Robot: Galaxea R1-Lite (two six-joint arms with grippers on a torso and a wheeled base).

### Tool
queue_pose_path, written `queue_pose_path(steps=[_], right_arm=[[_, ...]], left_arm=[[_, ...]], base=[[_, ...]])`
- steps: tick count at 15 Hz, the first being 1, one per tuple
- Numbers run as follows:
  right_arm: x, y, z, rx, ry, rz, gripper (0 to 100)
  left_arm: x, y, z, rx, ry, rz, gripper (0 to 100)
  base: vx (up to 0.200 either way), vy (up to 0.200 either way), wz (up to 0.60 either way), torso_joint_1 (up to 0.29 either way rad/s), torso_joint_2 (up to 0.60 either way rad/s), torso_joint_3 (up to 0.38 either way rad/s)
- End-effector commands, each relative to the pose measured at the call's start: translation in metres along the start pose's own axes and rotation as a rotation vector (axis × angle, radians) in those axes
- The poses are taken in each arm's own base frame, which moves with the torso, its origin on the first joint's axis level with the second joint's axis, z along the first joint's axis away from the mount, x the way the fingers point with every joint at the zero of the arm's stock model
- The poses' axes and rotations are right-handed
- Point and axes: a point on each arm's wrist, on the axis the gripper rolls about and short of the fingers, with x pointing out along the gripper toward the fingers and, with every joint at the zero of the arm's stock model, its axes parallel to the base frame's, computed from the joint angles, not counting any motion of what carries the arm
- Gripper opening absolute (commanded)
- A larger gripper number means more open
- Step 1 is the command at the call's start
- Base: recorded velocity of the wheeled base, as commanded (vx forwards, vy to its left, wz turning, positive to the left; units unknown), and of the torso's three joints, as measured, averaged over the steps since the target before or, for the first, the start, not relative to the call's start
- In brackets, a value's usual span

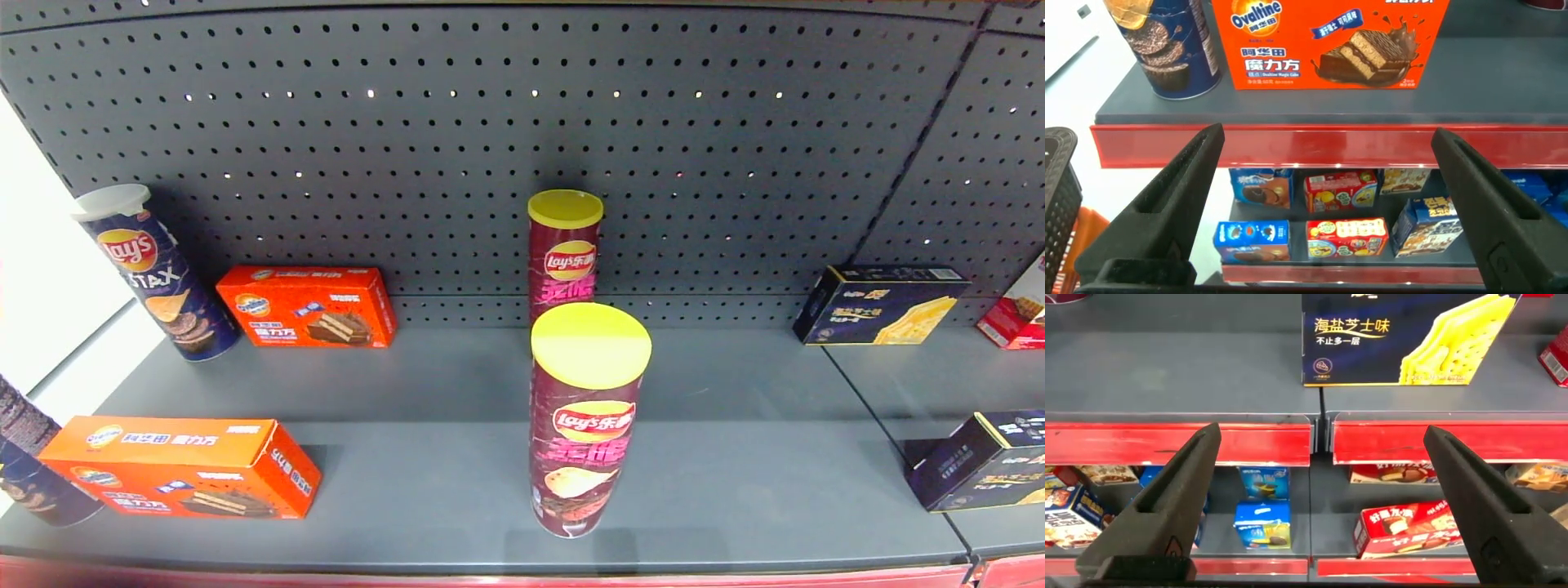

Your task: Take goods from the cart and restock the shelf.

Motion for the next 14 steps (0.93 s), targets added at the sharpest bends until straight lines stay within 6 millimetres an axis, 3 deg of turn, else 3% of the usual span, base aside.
queue_pose_path(steps=[1, 14], right_arm=[[0.0001, 0.0000, 0.0001, 0.000, 0.001, 0.000, 100], [0.0001, 0.0000, 0.0002, 0.000, 0.000, 0.002, 100]], left_arm=[[0.0001, 0.0000, 0.0001, -0.002, 0.001, 0.001, 100], [0.0001, 0.0000, 0.0001, 0.000, 0.001, 0.001, 100]], base=[[0.000, 0.000, 0.00, 0.000, 0.00, 0.000], [0.000, 0.000, 0.00, 0.000, 0.00, 0.000]])
